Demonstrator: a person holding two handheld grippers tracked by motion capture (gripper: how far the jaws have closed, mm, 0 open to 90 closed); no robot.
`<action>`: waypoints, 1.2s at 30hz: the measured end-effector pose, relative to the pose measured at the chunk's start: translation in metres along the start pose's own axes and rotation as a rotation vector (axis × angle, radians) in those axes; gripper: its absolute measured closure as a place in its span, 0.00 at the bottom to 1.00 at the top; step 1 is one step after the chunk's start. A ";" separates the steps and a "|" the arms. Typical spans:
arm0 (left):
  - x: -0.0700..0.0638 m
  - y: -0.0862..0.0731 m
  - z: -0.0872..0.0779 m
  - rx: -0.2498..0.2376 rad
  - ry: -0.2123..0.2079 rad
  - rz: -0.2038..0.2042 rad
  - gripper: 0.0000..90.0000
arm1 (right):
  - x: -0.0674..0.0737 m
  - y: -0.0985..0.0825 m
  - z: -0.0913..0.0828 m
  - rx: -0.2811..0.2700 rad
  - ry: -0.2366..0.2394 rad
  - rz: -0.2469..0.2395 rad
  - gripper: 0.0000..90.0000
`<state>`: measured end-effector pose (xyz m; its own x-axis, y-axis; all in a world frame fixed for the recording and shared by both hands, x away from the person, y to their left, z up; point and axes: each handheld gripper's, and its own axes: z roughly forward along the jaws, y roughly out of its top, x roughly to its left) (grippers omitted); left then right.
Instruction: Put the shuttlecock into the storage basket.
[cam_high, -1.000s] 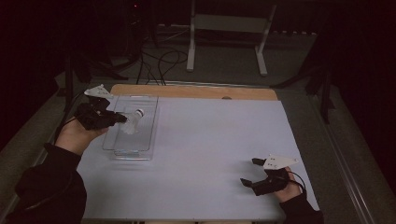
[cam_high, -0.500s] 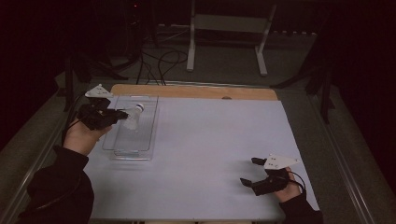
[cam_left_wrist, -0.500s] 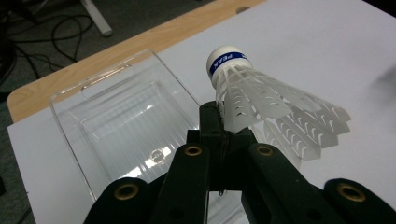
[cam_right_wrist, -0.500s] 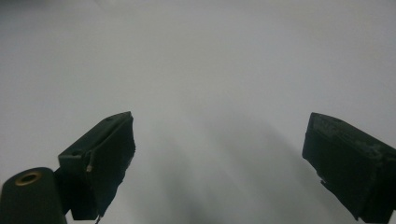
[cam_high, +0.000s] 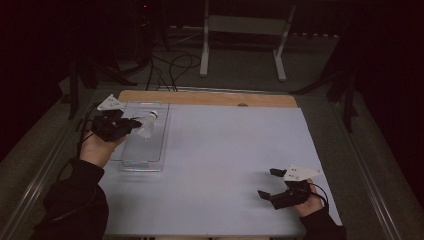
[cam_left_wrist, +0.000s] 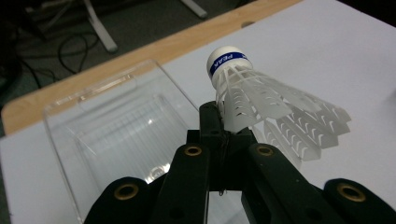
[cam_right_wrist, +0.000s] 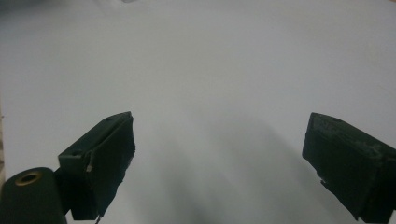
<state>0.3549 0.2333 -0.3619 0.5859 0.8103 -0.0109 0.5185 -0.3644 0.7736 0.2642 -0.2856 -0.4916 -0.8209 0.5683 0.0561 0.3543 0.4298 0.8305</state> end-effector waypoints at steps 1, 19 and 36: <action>0.000 -0.001 0.003 0.009 0.006 -0.007 1.00 | 0.000 0.000 0.000 0.002 0.000 -0.001 0.10; 0.002 -0.017 0.046 0.045 0.038 -0.046 1.00 | 0.002 0.002 -0.002 0.000 0.004 -0.001 0.10; 0.012 -0.029 0.072 0.104 0.018 -0.087 1.00 | 0.002 0.001 0.000 0.008 0.015 -0.005 0.10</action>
<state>0.3917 0.2199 -0.4302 0.5250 0.8488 -0.0627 0.6288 -0.3372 0.7006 0.2626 -0.2838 -0.4900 -0.8295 0.5552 0.0601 0.3534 0.4386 0.8262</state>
